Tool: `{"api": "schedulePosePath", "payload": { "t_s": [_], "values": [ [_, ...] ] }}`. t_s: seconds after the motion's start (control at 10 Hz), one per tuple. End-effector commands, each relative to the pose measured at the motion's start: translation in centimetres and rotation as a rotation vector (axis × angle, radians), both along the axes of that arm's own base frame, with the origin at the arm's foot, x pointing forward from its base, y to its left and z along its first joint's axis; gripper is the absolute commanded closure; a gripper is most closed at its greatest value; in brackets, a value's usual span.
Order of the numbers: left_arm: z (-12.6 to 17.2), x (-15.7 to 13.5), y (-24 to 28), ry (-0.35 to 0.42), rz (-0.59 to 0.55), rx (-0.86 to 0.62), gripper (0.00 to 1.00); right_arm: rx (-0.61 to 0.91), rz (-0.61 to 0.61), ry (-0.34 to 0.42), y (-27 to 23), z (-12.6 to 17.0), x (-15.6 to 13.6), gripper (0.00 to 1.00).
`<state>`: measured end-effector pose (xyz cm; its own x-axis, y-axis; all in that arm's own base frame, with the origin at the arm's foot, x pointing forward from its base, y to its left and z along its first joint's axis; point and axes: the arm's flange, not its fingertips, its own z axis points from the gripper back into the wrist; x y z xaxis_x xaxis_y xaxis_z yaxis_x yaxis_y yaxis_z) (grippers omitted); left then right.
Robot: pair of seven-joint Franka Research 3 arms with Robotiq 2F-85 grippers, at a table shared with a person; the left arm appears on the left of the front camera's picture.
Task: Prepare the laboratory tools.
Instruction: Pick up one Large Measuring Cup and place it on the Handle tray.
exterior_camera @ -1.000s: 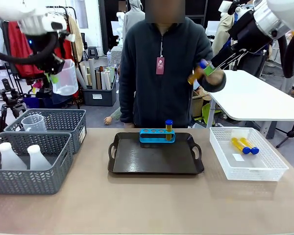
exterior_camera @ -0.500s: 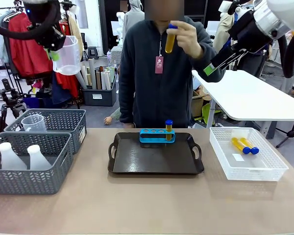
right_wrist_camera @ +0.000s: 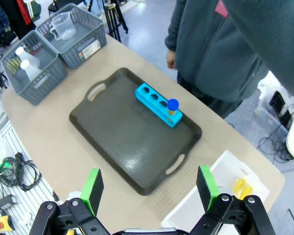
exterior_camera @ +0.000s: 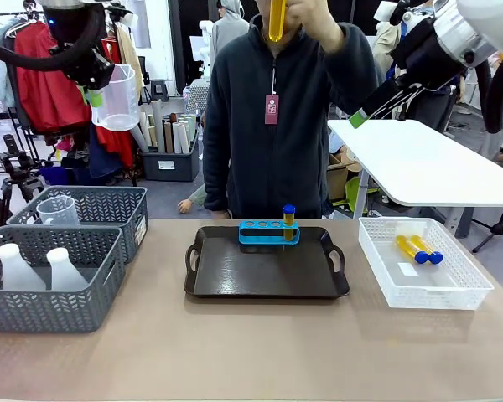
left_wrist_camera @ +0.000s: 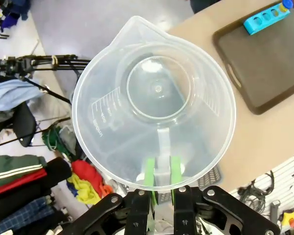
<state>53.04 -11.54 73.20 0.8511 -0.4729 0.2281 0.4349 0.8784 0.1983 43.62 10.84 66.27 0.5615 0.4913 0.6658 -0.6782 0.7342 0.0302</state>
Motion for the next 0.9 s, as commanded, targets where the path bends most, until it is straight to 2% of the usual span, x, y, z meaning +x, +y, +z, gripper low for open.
{"api": "schedulePosePath", "payload": {
  "t_s": [0.0,0.5,0.8],
  "values": [
    [0.0,0.0,0.0,0.000,0.000,0.000,1.00,0.003,0.002,-0.001,0.0,0.1,0.0,0.00],
    [-7.3,1.9,-3.9,0.132,-0.213,-0.084,1.00,0.003,0.002,-0.001,0.0,0.1,0.0,0.00],
    [-11.3,2.7,-7.8,0.215,-0.327,-0.078,1.00,0.003,0.002,-0.001,0.0,0.1,0.0,0.00]
  ]
}}
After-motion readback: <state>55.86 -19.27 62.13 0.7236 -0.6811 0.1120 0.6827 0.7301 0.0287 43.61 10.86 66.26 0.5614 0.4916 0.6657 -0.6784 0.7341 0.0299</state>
